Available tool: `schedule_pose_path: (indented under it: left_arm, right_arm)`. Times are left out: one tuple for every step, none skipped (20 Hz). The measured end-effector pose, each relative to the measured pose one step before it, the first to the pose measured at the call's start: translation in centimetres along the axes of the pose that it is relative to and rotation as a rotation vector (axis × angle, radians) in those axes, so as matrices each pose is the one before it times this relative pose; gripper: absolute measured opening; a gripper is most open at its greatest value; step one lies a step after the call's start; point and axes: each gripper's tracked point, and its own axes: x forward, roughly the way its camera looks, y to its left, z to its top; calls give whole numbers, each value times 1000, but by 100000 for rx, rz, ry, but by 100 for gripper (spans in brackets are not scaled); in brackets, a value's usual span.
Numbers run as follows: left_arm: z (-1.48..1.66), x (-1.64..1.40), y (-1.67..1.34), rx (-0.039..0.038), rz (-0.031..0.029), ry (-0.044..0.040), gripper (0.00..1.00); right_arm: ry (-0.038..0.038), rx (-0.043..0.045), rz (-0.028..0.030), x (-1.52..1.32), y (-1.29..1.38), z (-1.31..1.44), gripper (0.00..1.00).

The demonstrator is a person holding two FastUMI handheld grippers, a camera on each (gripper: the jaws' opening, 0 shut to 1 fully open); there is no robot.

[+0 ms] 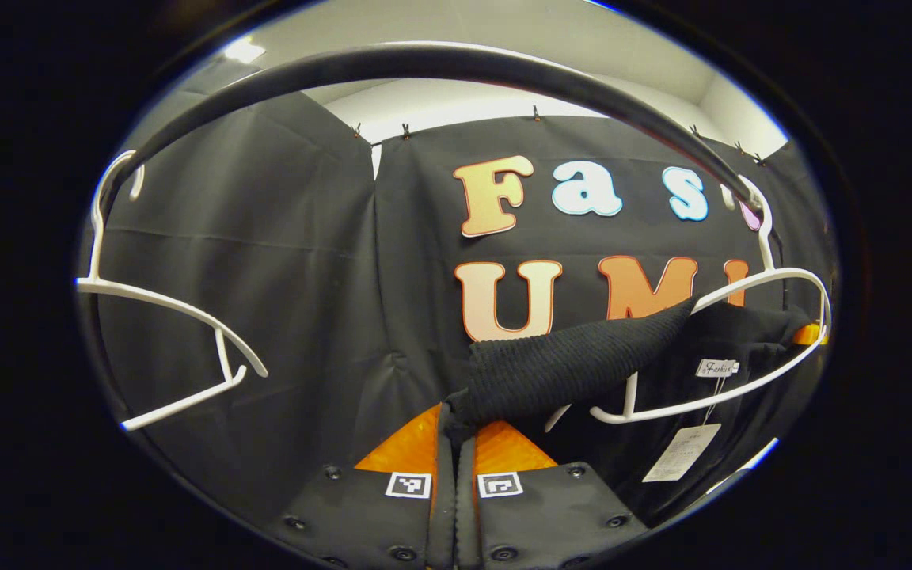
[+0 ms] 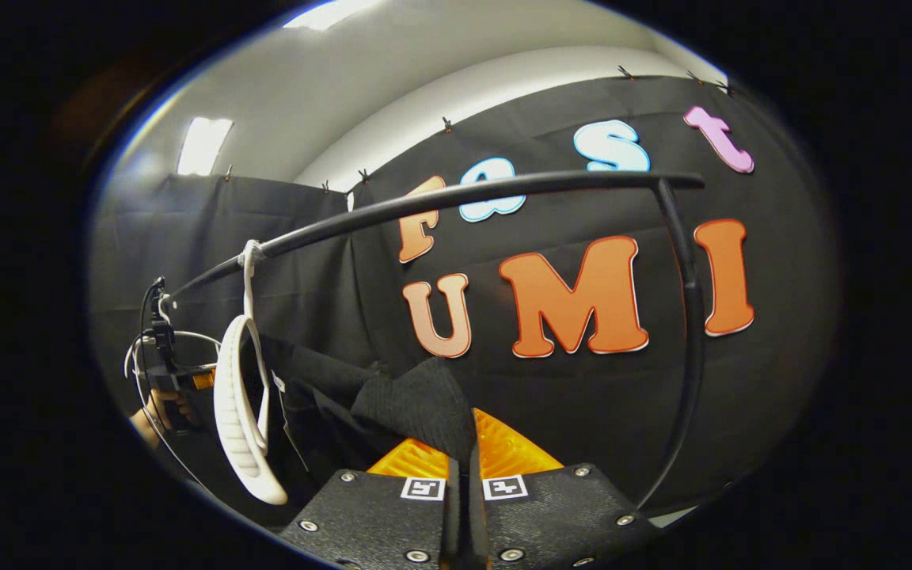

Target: Grasp the clothes on the hanger with both hands and then place them into the laundry hamper below.

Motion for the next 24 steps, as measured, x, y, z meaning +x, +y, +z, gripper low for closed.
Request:
schedule_pose_path:
  left_arm:
    - [-12,49,33,-359,138,-78,8]
    - [-49,165,-54,-115,-33,-71,8]
    - [-24,172,-30,42,-111,-7,8]
    - [-41,227,25,58,52,280,8]
    - [-135,93,221,128,211,579,8]
    - [-223,-160,553,215,528,439,8]
    - [-55,-100,513,26,821,300,8]
    - [-167,-27,598,-315,1072,401,8]
    - [-207,-43,626,-423,951,426,8]
    - [-116,-113,439,267,881,78,8]
    - [-22,-301,300,992,598,-143,7]
    - [-151,-127,61,1799,2,-182,7]
    - [-127,-273,17,2385,61,89,8]
    - [-624,-105,-28,1916,-226,353,7]
    - [-669,-129,-246,991,-840,918,8]
    - [-888,-230,-758,603,-1857,1064,10]
    - [-929,-143,-609,812,-1475,1308,8]
    - [-944,-274,-245,747,-1117,1366,8]
    - [-889,-96,-379,-107,-1422,1424,10]
    - [-1140,-267,-493,-420,-1351,1969,8]
    - [-1158,-337,-363,-246,-1241,2393,8]
    - [-1200,-94,-286,-432,-1469,2215,8]
    - [-1216,-234,-500,179,-1461,2466,7]
    - [-1047,-294,-643,573,-1996,2070,8]
  right_arm:
    - [331,4484,517,450,-351,-963,3]
    - [321,4279,-129,509,-356,-762,3]
    - [155,3295,-35,199,-279,-927,3]
    - [461,1924,-326,314,-333,-911,3]
    - [1201,1309,-379,367,-135,-933,3]
    - [1726,1121,-343,390,-87,-985,3]
    - [1394,942,40,404,144,-895,3]
    - [1191,743,-218,468,325,-744,3]
    - [1147,945,-255,686,337,-637,3]
    - [1004,1020,2,634,243,-660,3]
    - [1095,775,-130,584,298,-625,3]
    - [1159,442,-238,334,159,-670,3]
    - [1256,461,-235,245,254,-923,3]
    - [1264,496,-305,281,250,-1122,3]
    - [1258,917,-534,90,171,-925,3]
    - [1183,1458,-682,249,103,-1139,3]
    - [1183,1523,-611,169,-25,-1240,3]
    - [1390,1196,-1056,146,-76,-1197,3]
    - [1596,799,-1260,102,-75,-1212,3]
    - [1716,564,-1149,146,-97,-1307,3]
    - [1950,355,-1081,7,-16,-1257,3]
    - [1949,255,-774,0,139,-1218,3]
    - [1578,73,-602,62,152,-1186,3]
    - [1524,191,-334,26,148,-1222,3]
